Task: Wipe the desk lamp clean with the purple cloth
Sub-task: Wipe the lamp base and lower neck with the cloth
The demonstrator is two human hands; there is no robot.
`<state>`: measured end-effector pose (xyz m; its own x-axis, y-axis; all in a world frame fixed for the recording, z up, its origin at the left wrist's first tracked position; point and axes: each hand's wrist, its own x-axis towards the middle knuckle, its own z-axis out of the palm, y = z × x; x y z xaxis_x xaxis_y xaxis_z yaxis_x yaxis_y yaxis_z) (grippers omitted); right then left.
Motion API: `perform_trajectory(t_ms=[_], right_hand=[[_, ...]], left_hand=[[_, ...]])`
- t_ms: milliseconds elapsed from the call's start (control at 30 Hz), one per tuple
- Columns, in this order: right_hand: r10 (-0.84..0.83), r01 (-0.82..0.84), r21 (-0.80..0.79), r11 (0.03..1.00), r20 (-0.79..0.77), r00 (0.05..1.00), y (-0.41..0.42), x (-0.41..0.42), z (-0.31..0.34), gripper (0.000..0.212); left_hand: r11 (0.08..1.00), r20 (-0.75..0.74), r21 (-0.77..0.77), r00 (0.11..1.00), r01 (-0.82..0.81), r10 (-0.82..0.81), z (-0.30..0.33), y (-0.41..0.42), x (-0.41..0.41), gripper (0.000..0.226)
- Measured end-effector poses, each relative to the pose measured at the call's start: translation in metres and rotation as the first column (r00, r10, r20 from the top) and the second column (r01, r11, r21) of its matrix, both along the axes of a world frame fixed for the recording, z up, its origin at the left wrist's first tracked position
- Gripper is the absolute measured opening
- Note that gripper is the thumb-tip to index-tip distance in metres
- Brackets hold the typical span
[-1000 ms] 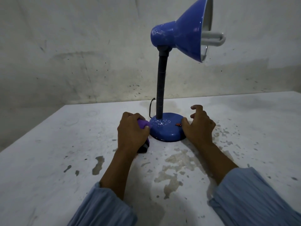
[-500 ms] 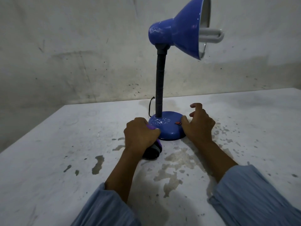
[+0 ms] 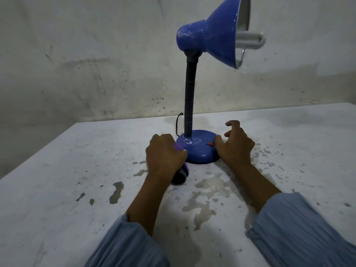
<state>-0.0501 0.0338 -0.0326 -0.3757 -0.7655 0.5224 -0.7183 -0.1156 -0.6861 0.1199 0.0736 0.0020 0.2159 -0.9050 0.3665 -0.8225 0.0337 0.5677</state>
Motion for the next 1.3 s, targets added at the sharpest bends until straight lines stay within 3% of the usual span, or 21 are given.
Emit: perform_trajectory(t_ms=[67, 167, 233, 367, 433, 600, 667, 733, 800, 900, 1000, 1133, 1200, 1300], right_hand=[[0.001, -0.001, -0.003, 1.000, -0.007, 1.000, 0.000, 0.000, -0.001, 0.040], [0.003, -0.003, -0.008, 1.000, -0.010, 1.000, -0.001, 0.001, -0.001, 0.041], [0.005, -0.005, -0.006, 1.000, -0.011, 1.000, -0.001, 0.001, -0.001, 0.041], [0.012, -0.012, -0.016, 1.000, -0.011, 1.000, 0.001, 0.000, 0.000, 0.041], [0.005, -0.005, -0.020, 1.000, 0.006, 1.000, 0.001, -0.001, 0.000, 0.040], [-0.009, 0.009, -0.008, 1.000, 0.028, 1.000, -0.001, 0.000, -0.001, 0.039], [-0.003, 0.003, -0.015, 1.000, 0.027, 1.000, -0.002, 0.000, -0.002, 0.039], [0.003, -0.003, -0.014, 1.000, 0.023, 1.000, -0.001, 0.000, -0.001, 0.039], [0.000, 0.001, -0.012, 1.000, 0.016, 1.000, 0.000, 0.001, 0.000, 0.039], [0.004, -0.004, -0.008, 1.000, 0.016, 1.000, 0.002, -0.001, 0.000, 0.039], [0.033, -0.034, 0.002, 0.999, 0.018, 0.999, 0.002, 0.000, 0.001, 0.037], [0.056, -0.056, -0.004, 0.998, 0.016, 0.998, 0.001, 0.001, 0.000, 0.035], [0.057, -0.057, -0.016, 0.998, 0.014, 0.998, 0.001, 0.001, -0.001, 0.035], [0.052, -0.051, -0.016, 0.999, 0.007, 0.999, 0.001, 0.001, -0.001, 0.035]], left_hand=[[0.999, -0.002, 0.005, 0.999, -0.037, 0.037, -0.001, -0.001, 0.004, 0.036], [0.999, 0.051, -0.018, 0.998, 0.040, -0.039, -0.003, 0.003, -0.007, 0.032], [0.991, 0.041, -0.027, 0.990, 0.135, -0.134, -0.002, 0.006, -0.018, 0.027], [0.913, -0.117, 0.087, 0.914, 0.399, -0.388, 0.000, 0.012, -0.035, 0.026], [0.927, -0.082, 0.052, 0.927, 0.371, -0.366, -0.002, 0.012, -0.034, 0.027], [0.999, -0.032, -0.042, 0.999, 0.026, -0.027, 0.001, 0.005, -0.011, 0.031], [0.998, -0.002, -0.052, 0.999, -0.038, 0.038, 0.000, 0.003, -0.005, 0.035], [0.998, -0.007, -0.060, 1.000, 0.016, -0.017, -0.001, 0.003, -0.006, 0.032], [0.976, -0.039, -0.055, 0.977, 0.210, -0.212, 0.001, 0.005, -0.014, 0.026], [0.881, -0.156, 0.000, 0.870, 0.474, -0.468, 0.006, 0.009, -0.023, 0.026], [0.920, -0.059, -0.010, 0.919, 0.391, -0.391, 0.003, 0.005, -0.017, 0.027], [0.997, -0.022, -0.052, 0.998, 0.051, -0.052, 0.001, -0.002, 0.004, 0.024], [0.994, -0.046, -0.075, 0.996, 0.073, -0.077, -0.001, -0.003, 0.007, 0.023], [0.944, -0.129, -0.063, 0.935, 0.325, -0.331, 0.002, 0.001, 0.002, 0.022]])
